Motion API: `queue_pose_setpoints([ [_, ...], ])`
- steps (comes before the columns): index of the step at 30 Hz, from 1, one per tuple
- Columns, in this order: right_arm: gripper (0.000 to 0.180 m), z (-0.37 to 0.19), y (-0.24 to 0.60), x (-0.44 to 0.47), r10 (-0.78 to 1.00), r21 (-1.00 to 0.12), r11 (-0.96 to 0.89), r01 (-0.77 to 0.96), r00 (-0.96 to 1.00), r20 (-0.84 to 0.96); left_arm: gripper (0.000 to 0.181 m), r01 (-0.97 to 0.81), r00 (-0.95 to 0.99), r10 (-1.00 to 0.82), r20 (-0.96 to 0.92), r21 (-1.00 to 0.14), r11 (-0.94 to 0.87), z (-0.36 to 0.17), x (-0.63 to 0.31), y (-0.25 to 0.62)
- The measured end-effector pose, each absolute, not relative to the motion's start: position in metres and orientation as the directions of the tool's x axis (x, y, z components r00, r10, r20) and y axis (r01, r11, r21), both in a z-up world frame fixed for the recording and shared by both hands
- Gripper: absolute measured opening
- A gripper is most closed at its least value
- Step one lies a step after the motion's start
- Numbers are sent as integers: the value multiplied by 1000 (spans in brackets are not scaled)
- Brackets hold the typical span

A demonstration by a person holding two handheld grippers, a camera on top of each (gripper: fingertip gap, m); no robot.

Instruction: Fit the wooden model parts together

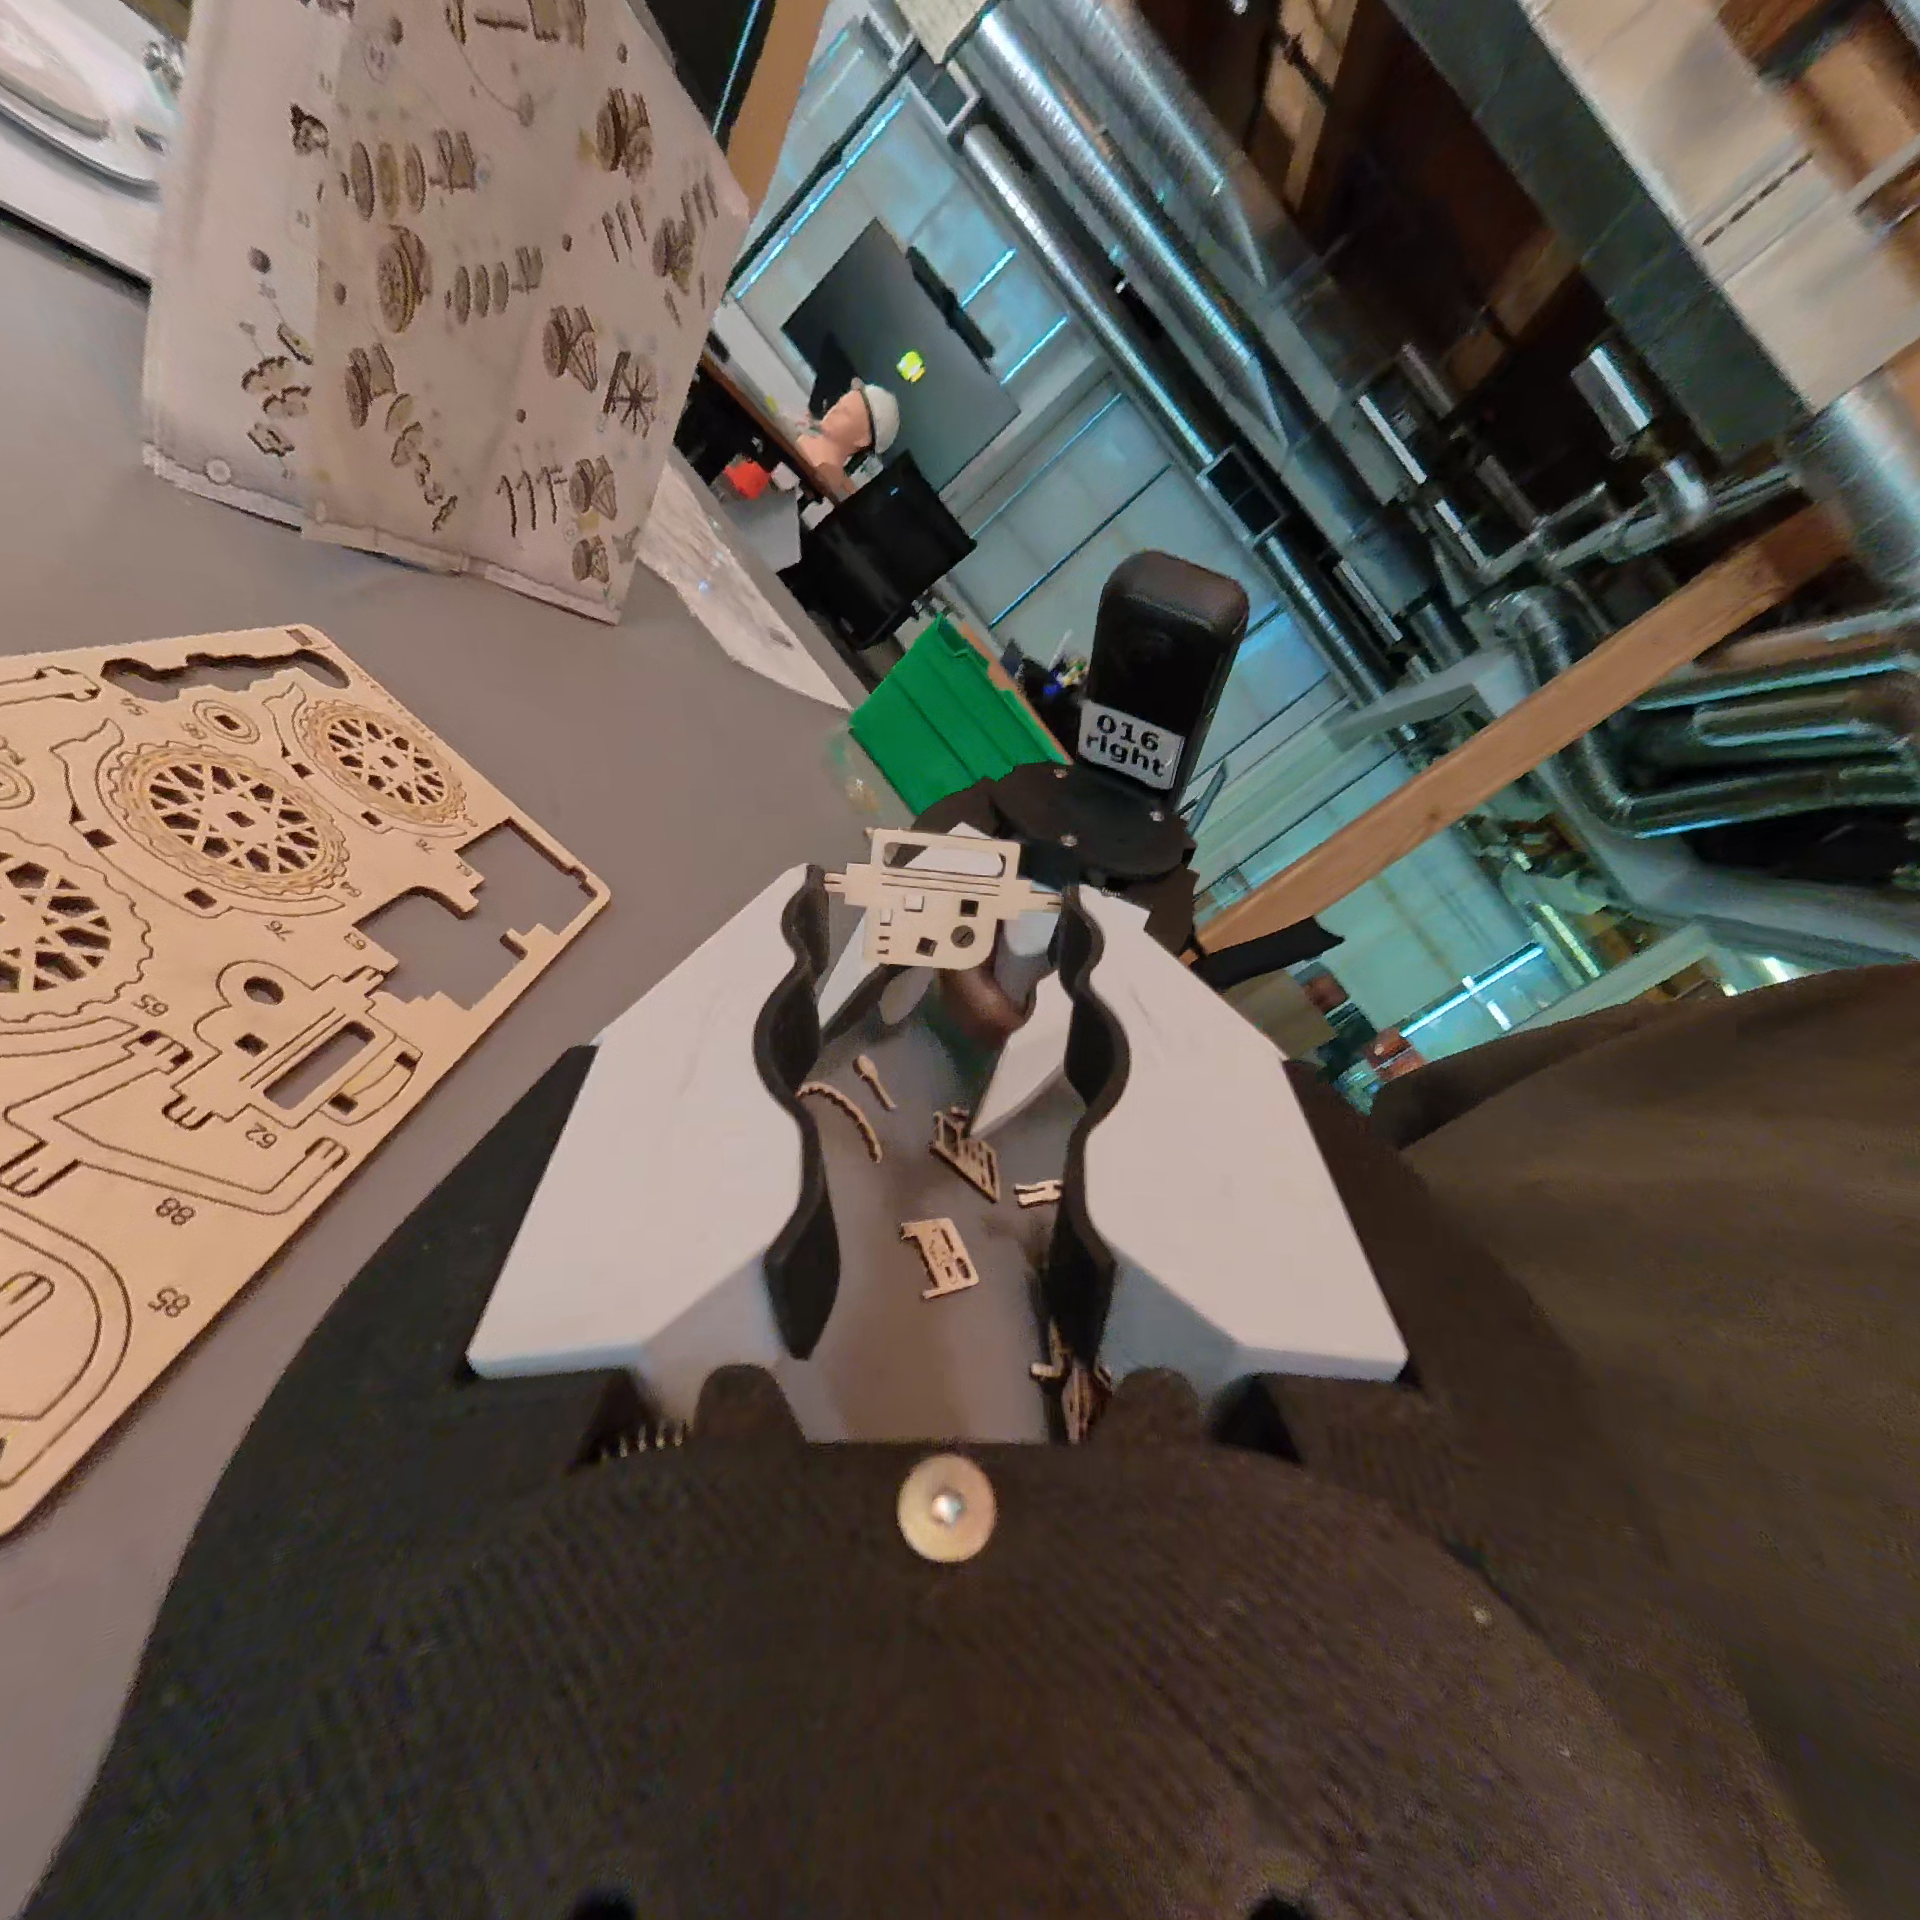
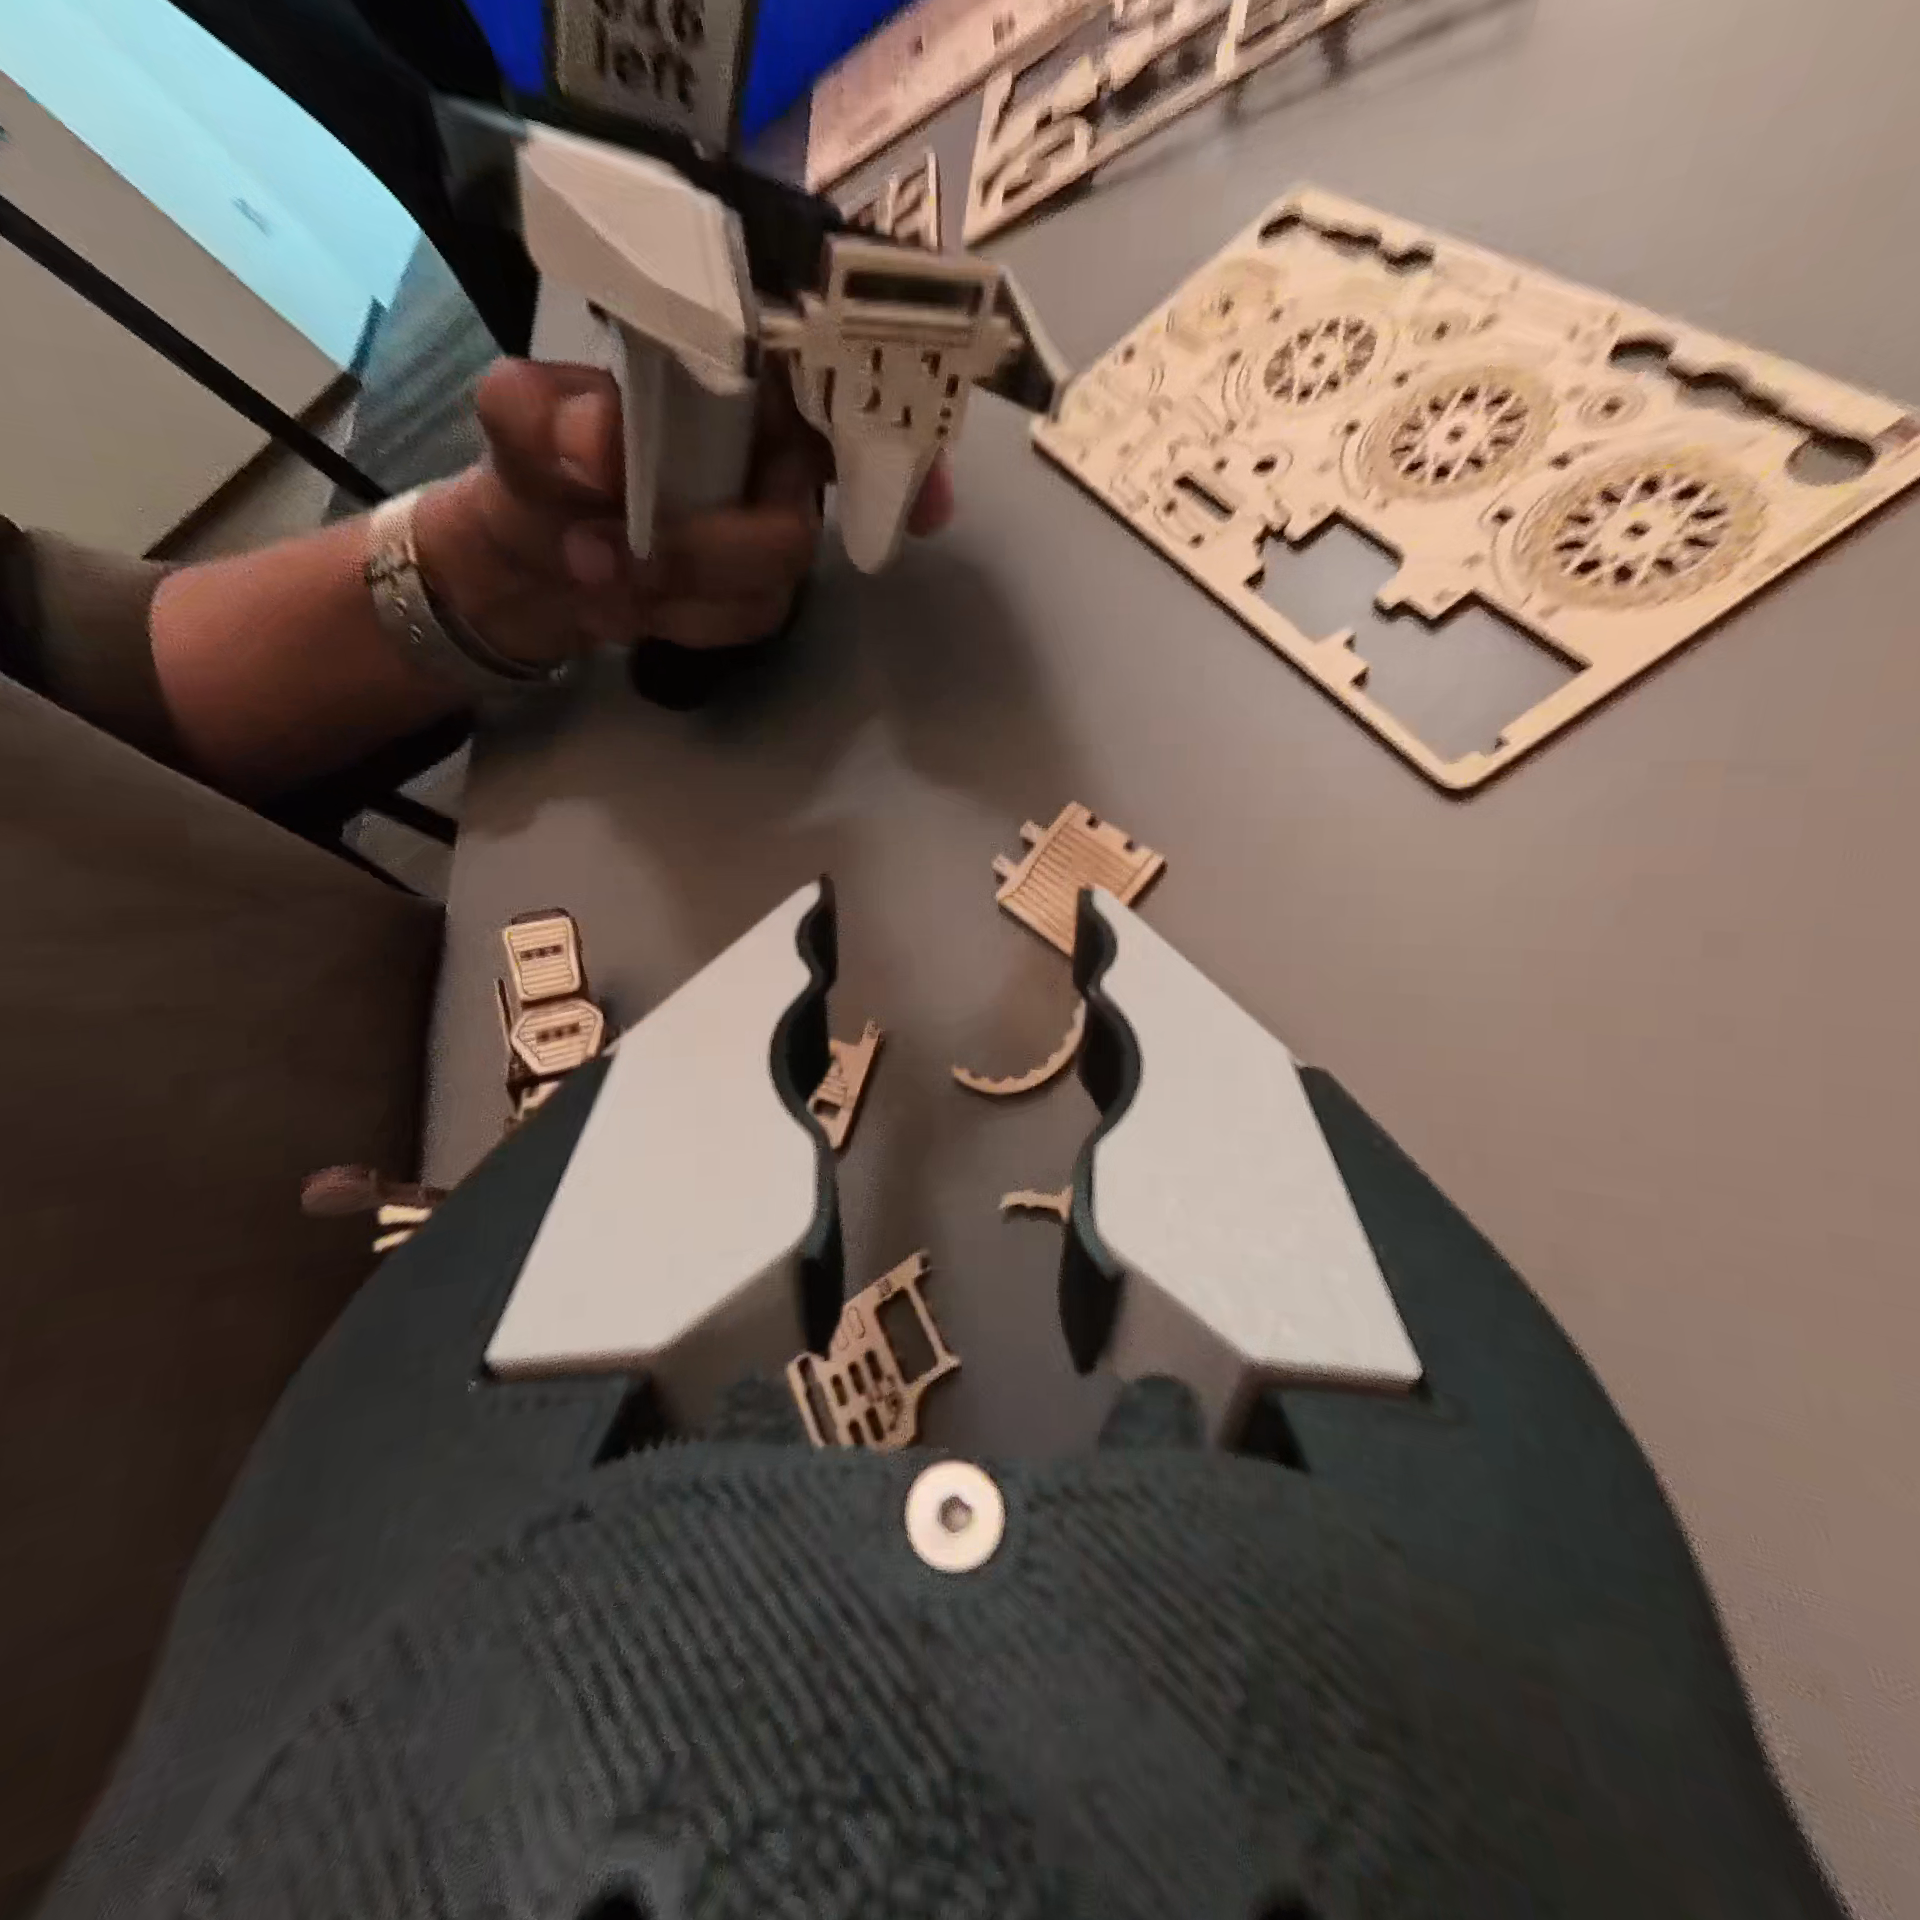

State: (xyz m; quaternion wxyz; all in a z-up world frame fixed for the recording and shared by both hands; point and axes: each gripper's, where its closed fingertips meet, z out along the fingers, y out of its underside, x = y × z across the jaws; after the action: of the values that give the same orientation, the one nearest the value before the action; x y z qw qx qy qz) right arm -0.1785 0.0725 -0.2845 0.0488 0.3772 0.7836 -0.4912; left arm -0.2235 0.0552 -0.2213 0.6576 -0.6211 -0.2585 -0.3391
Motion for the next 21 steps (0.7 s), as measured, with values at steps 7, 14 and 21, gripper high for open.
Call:
queue_pose_setpoints([
  [7, 50, -280, 85, -193, 535, -822, 372, 431, -823, -190, 43, 849, 502, -353, 790, -528, 26, -200, -221, 40],
  [14, 64, -305, 72, -190, 306, -742, 618, 258, -949, -76, 43, 893, 293, -675, 677, -447, -61, -161, -190, 21],
  [21, 29, -312, 68, -195, 265, -720, 649, 244, -960, -87, 43, 922, 216, -768, 604, -385, -44, -145, -194, 4],
])
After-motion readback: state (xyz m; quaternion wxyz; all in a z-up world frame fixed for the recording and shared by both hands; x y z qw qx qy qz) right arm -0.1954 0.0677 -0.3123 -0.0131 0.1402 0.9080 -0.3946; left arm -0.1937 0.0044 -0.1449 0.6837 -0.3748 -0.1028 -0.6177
